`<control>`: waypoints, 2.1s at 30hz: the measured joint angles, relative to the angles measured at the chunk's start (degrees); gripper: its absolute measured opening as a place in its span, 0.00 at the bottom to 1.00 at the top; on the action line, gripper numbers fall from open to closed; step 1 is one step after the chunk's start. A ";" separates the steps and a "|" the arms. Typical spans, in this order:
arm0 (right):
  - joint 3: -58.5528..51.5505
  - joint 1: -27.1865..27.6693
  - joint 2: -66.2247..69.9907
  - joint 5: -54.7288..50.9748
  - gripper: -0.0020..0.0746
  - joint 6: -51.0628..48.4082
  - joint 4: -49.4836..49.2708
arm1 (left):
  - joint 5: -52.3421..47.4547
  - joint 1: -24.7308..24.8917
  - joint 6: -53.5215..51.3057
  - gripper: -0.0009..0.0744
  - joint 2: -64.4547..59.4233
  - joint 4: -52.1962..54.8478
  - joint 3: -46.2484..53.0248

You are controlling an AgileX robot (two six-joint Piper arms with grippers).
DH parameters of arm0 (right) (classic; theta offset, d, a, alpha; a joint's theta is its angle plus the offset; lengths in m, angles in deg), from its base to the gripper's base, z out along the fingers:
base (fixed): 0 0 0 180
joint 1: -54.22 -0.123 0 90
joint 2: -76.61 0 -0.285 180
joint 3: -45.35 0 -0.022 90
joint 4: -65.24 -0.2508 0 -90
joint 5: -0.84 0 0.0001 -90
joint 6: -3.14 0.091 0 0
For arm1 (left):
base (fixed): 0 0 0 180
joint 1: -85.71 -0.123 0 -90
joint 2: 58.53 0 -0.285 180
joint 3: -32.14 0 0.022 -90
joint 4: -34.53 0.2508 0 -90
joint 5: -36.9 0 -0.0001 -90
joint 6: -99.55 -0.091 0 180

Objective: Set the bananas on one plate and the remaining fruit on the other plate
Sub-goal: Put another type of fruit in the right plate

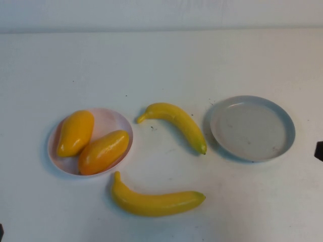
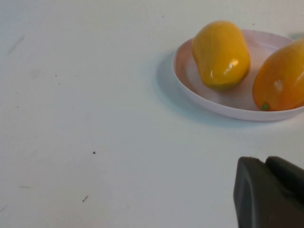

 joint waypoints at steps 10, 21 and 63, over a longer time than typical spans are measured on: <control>15.75 -9.80 24.21 -5.50 0.01 -4.62 7.95 | 0.00 0.00 0.00 0.01 0.00 0.00 0.00; 29.62 -29.92 42.29 -6.76 0.01 -17.40 17.94 | 0.00 0.00 0.00 0.01 0.00 0.14 0.00; 41.05 -40.39 68.73 -7.68 0.51 -28.91 32.40 | 0.00 0.00 0.00 0.01 0.00 0.16 0.00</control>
